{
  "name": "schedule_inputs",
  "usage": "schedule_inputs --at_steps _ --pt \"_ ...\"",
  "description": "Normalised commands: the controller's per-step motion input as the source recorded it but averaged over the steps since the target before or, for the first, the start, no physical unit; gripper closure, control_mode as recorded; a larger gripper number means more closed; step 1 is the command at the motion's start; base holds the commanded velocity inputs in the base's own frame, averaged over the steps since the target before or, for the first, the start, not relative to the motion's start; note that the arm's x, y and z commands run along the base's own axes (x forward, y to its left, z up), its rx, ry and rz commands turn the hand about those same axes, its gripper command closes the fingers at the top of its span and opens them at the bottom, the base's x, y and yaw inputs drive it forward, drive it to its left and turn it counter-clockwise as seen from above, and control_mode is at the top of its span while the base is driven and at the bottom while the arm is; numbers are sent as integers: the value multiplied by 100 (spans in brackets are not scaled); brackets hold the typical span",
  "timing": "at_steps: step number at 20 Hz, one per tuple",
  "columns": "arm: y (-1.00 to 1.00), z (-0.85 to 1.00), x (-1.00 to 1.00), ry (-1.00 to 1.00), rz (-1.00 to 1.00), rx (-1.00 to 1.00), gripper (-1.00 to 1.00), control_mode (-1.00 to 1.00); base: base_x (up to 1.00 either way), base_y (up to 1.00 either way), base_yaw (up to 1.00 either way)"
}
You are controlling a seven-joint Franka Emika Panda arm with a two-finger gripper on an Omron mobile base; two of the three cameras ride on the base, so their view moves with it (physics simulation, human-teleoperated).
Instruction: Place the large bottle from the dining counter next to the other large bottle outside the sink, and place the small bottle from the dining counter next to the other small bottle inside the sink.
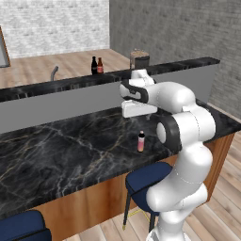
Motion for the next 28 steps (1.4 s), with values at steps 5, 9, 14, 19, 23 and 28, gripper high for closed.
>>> schedule_inputs --at_steps 5,9,14,19,23,28 --pt "-9 0 -12 0 0 1 -100 -100 0 0 0" --pt "-3 -4 -8 0 0 1 -100 -100 0 0 0" --pt "0 -8 -4 0 0 1 -100 -100 0 0 0" --pt "0 -7 0 0 0 0 -100 -100 0 0 0" --pt "0 -5 0 -2 0 0 -100 -100 0 0 0" --pt "0 -7 0 -3 0 0 -100 -100 0 0 0"
